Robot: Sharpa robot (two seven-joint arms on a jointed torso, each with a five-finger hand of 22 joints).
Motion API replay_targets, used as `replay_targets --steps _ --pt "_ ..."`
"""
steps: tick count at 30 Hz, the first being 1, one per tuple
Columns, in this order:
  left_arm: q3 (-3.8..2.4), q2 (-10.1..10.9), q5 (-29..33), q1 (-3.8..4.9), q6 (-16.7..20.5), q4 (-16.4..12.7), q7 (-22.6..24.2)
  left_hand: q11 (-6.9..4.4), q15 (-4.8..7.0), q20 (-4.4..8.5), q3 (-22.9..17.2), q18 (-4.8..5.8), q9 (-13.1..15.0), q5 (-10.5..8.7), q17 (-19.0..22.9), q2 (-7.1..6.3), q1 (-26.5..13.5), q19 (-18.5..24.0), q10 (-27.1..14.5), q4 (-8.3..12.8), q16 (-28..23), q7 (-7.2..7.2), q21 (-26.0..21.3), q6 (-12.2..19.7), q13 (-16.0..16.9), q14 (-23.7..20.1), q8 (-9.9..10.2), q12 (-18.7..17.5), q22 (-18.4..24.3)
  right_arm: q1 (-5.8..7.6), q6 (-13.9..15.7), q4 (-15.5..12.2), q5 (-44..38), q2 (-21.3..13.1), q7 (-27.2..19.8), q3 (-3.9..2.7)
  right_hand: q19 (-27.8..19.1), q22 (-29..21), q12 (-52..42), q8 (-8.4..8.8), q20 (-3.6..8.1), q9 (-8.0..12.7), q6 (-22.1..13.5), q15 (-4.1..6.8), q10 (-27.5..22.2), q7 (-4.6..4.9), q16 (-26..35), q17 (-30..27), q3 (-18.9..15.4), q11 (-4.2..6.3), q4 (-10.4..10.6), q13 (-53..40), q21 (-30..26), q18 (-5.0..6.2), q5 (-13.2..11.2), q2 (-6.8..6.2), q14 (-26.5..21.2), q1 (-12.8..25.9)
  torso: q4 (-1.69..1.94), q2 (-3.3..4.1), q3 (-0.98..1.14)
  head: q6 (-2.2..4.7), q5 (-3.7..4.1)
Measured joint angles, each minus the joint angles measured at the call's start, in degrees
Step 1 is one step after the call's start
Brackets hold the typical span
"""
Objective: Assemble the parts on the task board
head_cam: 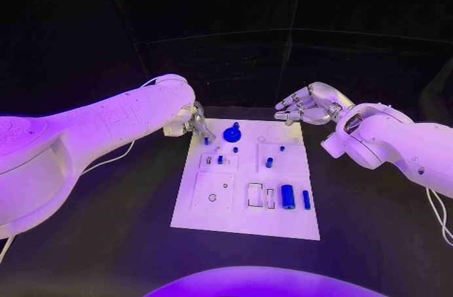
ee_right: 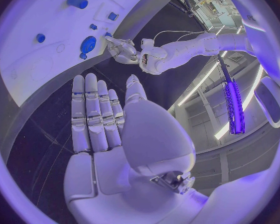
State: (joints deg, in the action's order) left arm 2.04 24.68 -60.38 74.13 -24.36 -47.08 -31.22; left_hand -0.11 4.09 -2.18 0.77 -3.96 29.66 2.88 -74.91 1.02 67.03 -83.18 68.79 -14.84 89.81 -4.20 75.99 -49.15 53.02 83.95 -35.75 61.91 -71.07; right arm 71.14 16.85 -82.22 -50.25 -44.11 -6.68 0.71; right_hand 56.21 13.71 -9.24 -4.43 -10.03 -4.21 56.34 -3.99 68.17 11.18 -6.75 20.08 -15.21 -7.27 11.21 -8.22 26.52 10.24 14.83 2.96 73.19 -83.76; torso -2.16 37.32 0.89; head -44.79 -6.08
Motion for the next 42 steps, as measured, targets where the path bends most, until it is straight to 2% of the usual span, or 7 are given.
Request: replay_targets --steps 7,12,19,23,29,33,42 --pt "0.00 0.05 -0.01 0.00 -0.07 0.02 -0.05 0.00 0.00 0.00 -0.55 0.00 -0.14 0.00 0.00 0.55 1.06 0.00 0.00 0.55 0.00 0.00 0.00 0.00 -0.09 0.00 0.21 0.00 0.00 0.00 0.00 0.01 0.00 0.02 -0.01 0.00 0.00 0.00 0.00 0.00 0.00 0.00 0.00 0.00 0.00 0.00 0.00 0.00 0.00 0.00 0.00 0.00 0.00 0.00 0.00 0.00 0.00 0.00 -0.07 -0.04 0.03 -0.07 -0.03" --pt "0.00 0.10 -0.02 0.00 -0.06 -0.03 -0.15 0.00 0.00 0.00 -1.61 0.00 -0.27 0.00 0.00 1.92 3.03 0.00 0.00 1.61 0.00 0.21 0.00 -0.21 -0.16 0.00 0.24 0.00 0.01 0.00 0.00 0.02 0.00 0.02 -0.02 0.00 0.00 0.01 0.00 0.00 0.00 0.00 0.00 0.00 0.00 0.00 0.00 0.00 0.00 0.00 0.00 -0.01 0.00 0.00 0.00 0.00 0.00 0.00 -0.10 -0.08 0.04 -0.15 -0.08" --pt "0.00 0.10 -0.02 0.00 0.12 -0.16 -0.20 -0.36 0.00 0.04 -5.98 0.00 -0.61 -0.01 0.00 4.41 8.87 -0.04 -0.25 5.63 0.00 0.54 0.00 -0.29 -0.23 0.00 0.85 0.00 0.01 0.00 0.00 0.04 0.00 0.04 -0.03 0.00 0.00 0.01 0.00 0.00 0.00 0.00 0.00 0.00 0.00 0.00 0.00 0.00 0.00 0.00 0.00 -0.01 0.00 0.00 0.00 0.00 0.00 0.00 -0.18 -0.12 0.06 -0.25 -0.09" --pt "-0.02 0.17 -0.02 0.02 0.51 -0.32 -0.01 -0.51 0.22 0.21 -9.59 0.00 -1.01 -0.27 0.00 4.61 11.93 -0.21 -0.07 7.79 0.00 0.57 0.00 0.31 -0.39 0.22 1.55 -0.29 -0.05 0.00 0.00 0.04 0.00 0.04 -0.03 0.00 0.00 0.01 0.00 0.00 0.00 0.00 0.00 0.00 0.00 0.00 0.00 0.00 0.00 0.00 0.00 -0.01 0.00 0.00 0.00 0.00 0.00 0.00 -0.20 -0.13 0.07 -0.31 -0.04" --pt "0.00 1.01 -0.03 0.00 1.29 -1.40 0.70 -0.57 0.21 0.21 -13.29 -0.01 -0.42 -0.22 0.00 3.12 11.62 -0.21 0.47 4.72 0.00 0.44 0.00 0.44 -0.91 0.22 0.81 -0.67 -0.04 0.00 -0.01 0.05 0.00 0.04 -0.04 0.00 0.00 0.01 0.00 0.00 0.00 0.00 0.00 0.00 0.00 0.00 0.00 0.00 0.00 0.00 0.00 -0.01 0.00 0.00 0.00 0.00 0.00 0.00 -0.20 -0.18 0.08 -0.38 -0.03" --pt "0.00 2.49 -0.03 -0.02 2.18 -3.36 1.29 -0.68 0.22 0.21 -18.05 0.00 -0.12 -0.22 0.00 0.85 9.36 -0.21 0.80 5.47 0.00 0.65 0.00 0.22 -1.00 0.22 0.29 -0.67 -0.04 0.00 -0.02 0.05 0.00 -0.03 -0.04 0.00 0.00 -0.07 0.00 0.00 0.00 0.00 0.00 0.00 0.00 0.00 0.00 0.00 0.00 0.00 0.00 0.06 0.00 0.00 0.00 0.25 0.00 -0.25 -0.17 -0.18 0.07 -0.41 0.06" --pt "0.03 8.19 0.29 -0.04 6.50 -12.49 2.49 -0.48 0.22 0.20 -22.86 0.00 0.14 -0.22 0.00 -1.36 7.14 -0.20 1.59 6.55 0.00 0.76 0.00 0.08 -0.76 0.22 -0.54 -0.53 -0.12 0.00 -0.03 0.06 0.01 -0.19 -0.03 0.00 0.00 -0.06 0.00 0.00 0.00 0.00 0.00 0.00 0.00 0.00 0.00 0.00 0.00 0.00 0.00 0.05 0.00 0.00 0.00 0.31 0.00 -0.31 0.05 -0.19 0.04 -0.30 0.03"
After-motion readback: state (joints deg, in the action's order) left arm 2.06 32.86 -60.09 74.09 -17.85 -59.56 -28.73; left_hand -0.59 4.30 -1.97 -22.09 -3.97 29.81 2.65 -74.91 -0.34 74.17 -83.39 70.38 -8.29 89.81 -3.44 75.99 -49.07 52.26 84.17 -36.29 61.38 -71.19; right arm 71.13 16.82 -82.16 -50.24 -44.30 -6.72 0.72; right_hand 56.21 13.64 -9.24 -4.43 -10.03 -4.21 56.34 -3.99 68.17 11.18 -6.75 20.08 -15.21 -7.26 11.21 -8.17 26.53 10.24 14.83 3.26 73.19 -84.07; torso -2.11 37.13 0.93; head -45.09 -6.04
